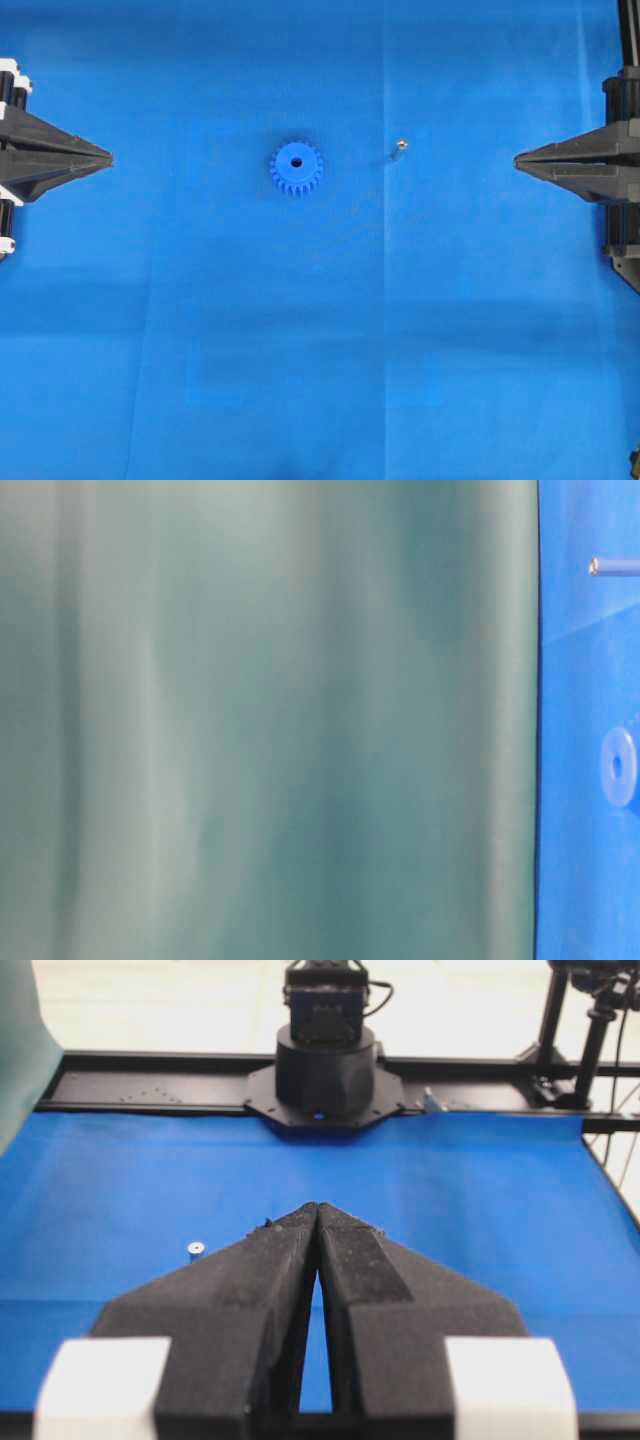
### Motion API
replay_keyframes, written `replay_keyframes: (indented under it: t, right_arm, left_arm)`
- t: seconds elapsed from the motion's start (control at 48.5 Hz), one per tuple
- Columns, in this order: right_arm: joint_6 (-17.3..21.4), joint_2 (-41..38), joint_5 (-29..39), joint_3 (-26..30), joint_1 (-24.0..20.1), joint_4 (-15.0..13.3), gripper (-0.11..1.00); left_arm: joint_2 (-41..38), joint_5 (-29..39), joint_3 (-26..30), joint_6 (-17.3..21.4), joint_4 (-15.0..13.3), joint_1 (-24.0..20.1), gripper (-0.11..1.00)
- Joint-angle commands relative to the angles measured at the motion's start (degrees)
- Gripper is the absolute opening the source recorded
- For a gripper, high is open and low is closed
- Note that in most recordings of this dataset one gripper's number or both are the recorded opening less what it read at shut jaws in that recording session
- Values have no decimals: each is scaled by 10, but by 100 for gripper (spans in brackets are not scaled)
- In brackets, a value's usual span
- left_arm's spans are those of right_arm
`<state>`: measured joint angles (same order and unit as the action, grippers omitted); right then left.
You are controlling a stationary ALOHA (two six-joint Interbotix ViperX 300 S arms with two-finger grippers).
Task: Insert the shaft placed at a random location into the center hole of the small gear at another random location.
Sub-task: 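Move the right gripper left toward the small metal shaft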
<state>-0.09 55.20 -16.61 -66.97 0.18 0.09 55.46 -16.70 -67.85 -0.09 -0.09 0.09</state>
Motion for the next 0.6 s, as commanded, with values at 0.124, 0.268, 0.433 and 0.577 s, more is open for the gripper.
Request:
replay_keyframes:
  t: [0.124,0.268,0.433,0.577]
  right_arm:
    - [-8,-25,11,18,4,-4,-6]
    - [-8,-61,-2,20,28,-3,-6]
    - [-4,-123,-33,16,69,0,-5]
    - [-4,-200,-54,18,92,11,11]
  left_arm:
    - [-1,-4,11,-3,0,6,0]
    - [-3,-4,11,-3,0,6,0]
    - [-3,-4,9,-3,0,6,0]
    - [-4,-4,7,-3,0,6,0]
